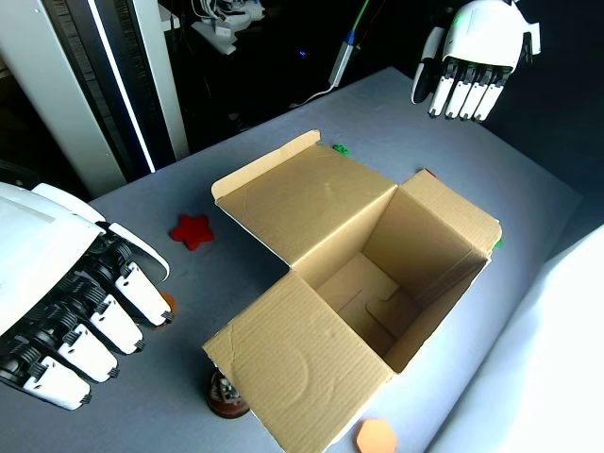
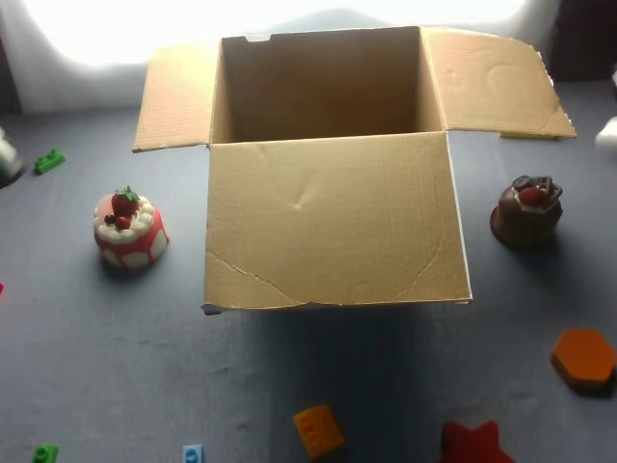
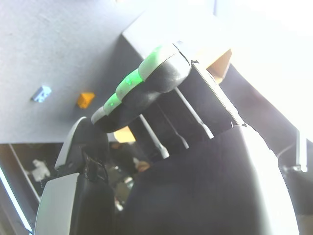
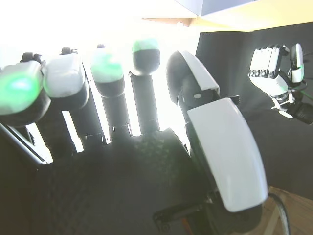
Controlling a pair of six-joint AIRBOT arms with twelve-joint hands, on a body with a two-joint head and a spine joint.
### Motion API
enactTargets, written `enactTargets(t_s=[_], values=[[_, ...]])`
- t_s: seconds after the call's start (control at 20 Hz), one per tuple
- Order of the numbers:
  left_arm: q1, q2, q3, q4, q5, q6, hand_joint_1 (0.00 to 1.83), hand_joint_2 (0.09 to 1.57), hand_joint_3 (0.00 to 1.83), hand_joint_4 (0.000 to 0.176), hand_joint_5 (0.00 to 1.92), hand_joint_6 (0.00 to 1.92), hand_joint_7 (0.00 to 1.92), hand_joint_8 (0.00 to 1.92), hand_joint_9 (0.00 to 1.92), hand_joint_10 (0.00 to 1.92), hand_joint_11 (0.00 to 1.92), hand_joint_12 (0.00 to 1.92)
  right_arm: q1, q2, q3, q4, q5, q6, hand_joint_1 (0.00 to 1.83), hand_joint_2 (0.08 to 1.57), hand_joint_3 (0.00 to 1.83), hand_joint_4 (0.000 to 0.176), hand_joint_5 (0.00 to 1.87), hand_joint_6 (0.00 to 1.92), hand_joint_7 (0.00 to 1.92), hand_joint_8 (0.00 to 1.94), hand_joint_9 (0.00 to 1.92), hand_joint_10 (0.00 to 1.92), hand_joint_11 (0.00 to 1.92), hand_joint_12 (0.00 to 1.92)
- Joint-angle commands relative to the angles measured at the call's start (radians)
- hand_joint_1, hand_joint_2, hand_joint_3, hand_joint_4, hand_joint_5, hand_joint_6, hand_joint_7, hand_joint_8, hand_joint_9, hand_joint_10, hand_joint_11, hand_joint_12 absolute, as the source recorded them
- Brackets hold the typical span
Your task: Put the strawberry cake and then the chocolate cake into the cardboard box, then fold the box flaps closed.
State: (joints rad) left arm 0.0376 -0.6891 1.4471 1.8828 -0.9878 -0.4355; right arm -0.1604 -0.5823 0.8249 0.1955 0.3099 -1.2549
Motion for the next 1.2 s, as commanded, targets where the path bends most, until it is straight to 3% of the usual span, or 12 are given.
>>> enactTargets(t_s=[0.0,0.25,0.45,0.55,0.65,0.75,0.85,0.95,1.0,1.05,1.15], values=[[-0.011,0.007,0.003,-0.079,-0.003,0.002,0.21,1.18,0.01,0.003,0.17,0.00,0.22,0.00,0.22,0.01,0.00,0.76,0.006,0.012,0.003,0.001,0.120,0.000,0.05,1.20,0.02,0.000,0.16,0.06,0.17,0.01,0.09,0.19,0.00,0.82],[-0.006,0.007,0.001,-0.079,-0.006,-0.006,0.22,1.17,0.00,0.000,0.18,0.01,0.23,0.00,0.24,0.00,0.00,0.79,0.006,0.012,0.003,0.001,0.122,0.000,0.05,1.22,0.01,0.000,0.17,0.02,0.15,0.01,0.06,0.13,0.00,0.60],[-0.005,0.001,-0.017,-0.062,-0.002,-0.006,0.17,1.17,0.00,0.002,0.16,0.01,0.18,0.00,0.20,0.00,0.00,0.76,0.006,0.012,0.003,0.001,0.124,-0.002,0.00,1.19,0.00,0.000,0.13,0.00,0.11,0.00,0.05,0.10,0.00,0.61],[-0.003,0.001,-0.030,-0.058,0.001,-0.006,0.16,1.14,0.00,0.005,0.15,0.00,0.16,0.00,0.17,0.00,0.00,0.75,0.006,0.012,0.003,0.001,0.125,-0.002,0.03,1.17,0.00,0.000,0.06,0.00,0.10,0.01,0.04,0.09,0.00,0.50],[-0.002,0.002,-0.038,-0.056,0.000,-0.006,0.14,1.11,0.00,0.002,0.12,0.00,0.13,0.00,0.16,0.00,0.00,0.69,0.006,0.012,0.002,0.001,0.126,-0.002,0.18,1.14,0.00,0.000,0.05,0.00,0.10,0.00,0.04,0.08,0.00,0.44],[0.002,-0.003,-0.034,-0.035,0.004,-0.006,0.31,1.06,0.00,0.001,0.10,0.00,0.12,0.00,0.16,0.00,0.00,0.69,0.006,0.012,0.003,0.001,0.126,-0.002,0.36,1.07,0.00,0.000,0.04,0.00,0.10,0.00,0.05,0.07,0.00,0.37],[0.060,-0.019,-0.022,-0.064,0.017,-0.002,0.60,1.09,0.00,0.022,0.09,0.00,0.11,0.00,0.15,0.00,0.00,0.65,0.007,0.012,0.002,0.001,0.129,-0.002,0.57,1.00,0.00,0.000,0.09,0.01,0.15,0.01,0.10,0.07,0.00,0.65],[0.097,-0.029,-0.012,-0.069,0.022,0.003,0.73,1.09,0.00,0.034,0.07,0.00,0.10,0.00,0.15,0.00,0.00,0.63,0.007,0.012,0.002,0.001,0.130,-0.002,0.65,0.98,0.00,0.000,0.10,0.01,0.17,0.01,0.13,0.07,0.00,0.74],[0.117,-0.033,-0.009,-0.074,0.026,0.016,0.86,1.06,0.00,0.041,0.07,0.00,0.10,0.00,0.14,0.00,0.00,0.60,0.007,0.012,0.002,0.001,0.130,-0.002,0.76,0.99,0.00,0.007,0.06,0.00,0.15,0.00,0.11,0.06,0.00,0.63],[0.142,-0.037,-0.007,-0.090,0.028,0.036,0.95,1.03,0.00,0.043,0.06,0.00,0.10,0.00,0.13,0.00,0.00,0.56,0.007,0.012,0.002,0.001,0.131,-0.002,0.88,0.96,0.00,0.002,0.06,0.00,0.16,0.00,0.10,0.04,0.00,0.56],[0.178,-0.051,0.001,-0.123,0.040,0.054,1.03,1.01,0.00,0.040,0.03,0.00,0.06,0.00,0.08,0.00,0.00,0.47,0.007,0.012,0.002,0.001,0.131,-0.002,1.01,0.97,0.00,0.000,0.05,0.00,0.14,0.00,0.09,0.03,0.00,0.39]])
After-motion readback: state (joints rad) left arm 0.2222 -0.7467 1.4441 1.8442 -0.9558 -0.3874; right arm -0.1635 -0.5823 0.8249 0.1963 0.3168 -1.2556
